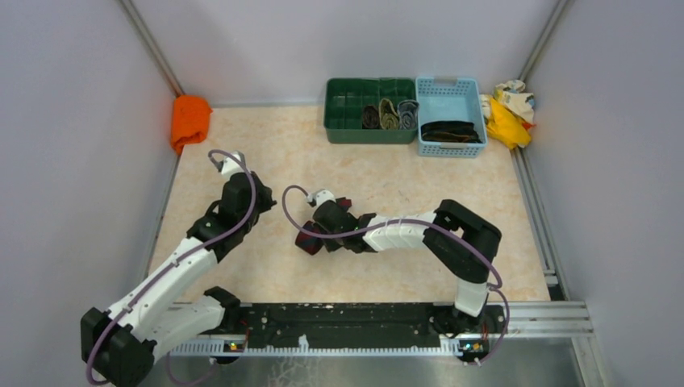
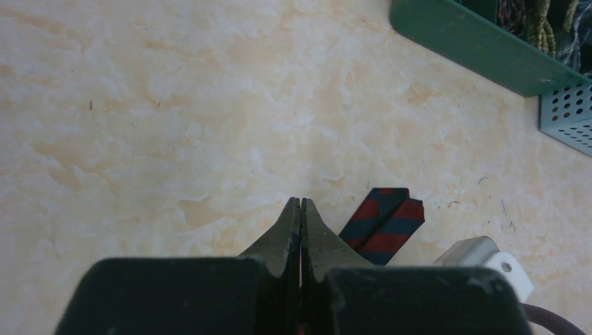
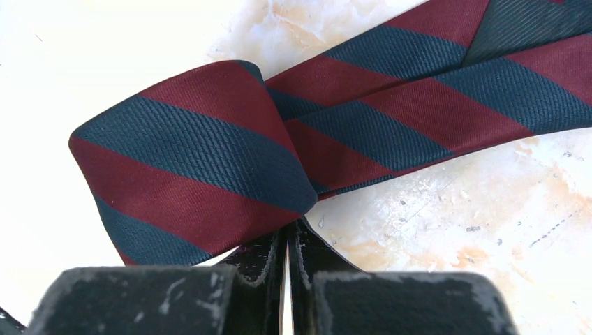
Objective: Roll the ties
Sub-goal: Roll the tie at the center of the board.
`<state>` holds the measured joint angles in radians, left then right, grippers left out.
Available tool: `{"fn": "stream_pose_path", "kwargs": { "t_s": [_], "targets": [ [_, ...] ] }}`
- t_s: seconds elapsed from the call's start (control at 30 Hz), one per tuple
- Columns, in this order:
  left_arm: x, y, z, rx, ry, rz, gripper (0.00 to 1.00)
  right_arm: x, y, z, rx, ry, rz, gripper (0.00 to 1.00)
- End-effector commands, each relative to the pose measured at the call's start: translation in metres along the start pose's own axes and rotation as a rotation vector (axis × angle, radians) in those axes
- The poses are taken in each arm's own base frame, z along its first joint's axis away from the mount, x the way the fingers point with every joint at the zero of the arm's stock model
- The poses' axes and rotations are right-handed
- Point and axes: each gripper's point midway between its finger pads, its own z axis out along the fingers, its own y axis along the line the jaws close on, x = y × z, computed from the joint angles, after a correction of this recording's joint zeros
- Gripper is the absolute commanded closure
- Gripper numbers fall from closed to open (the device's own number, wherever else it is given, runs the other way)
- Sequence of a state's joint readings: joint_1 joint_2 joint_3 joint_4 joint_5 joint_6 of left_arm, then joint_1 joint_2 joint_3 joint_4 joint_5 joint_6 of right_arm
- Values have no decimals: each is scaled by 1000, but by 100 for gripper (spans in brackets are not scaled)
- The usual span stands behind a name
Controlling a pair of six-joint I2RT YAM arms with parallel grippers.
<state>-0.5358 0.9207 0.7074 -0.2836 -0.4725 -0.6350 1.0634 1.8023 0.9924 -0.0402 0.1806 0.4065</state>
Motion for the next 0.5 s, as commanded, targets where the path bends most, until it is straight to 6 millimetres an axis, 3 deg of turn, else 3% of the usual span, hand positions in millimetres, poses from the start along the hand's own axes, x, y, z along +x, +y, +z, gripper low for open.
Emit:
{"fn": "stream_pose_path", "kwargs": {
  "t_s": [0.0, 0.1, 0.2, 0.33, 0.47],
  "targets": [
    [19, 1, 6, 19, 59, 1, 100, -3, -8, -5, 18, 9, -36, 100],
    [26, 6, 8, 4, 75, -1, 100, -5, -20, -26, 70, 6, -93, 100],
    [24, 8, 2, -7, 76, -17, 100, -19, -28, -57, 178, -21, -195, 100],
    [5, 8, -9, -8, 27, -50, 100, -31, -27, -89, 245, -53, -320, 73],
    [-26, 16, -25, -79, -47, -113, 100, -39, -12, -101, 200, -86, -406, 56]
  ]
}}
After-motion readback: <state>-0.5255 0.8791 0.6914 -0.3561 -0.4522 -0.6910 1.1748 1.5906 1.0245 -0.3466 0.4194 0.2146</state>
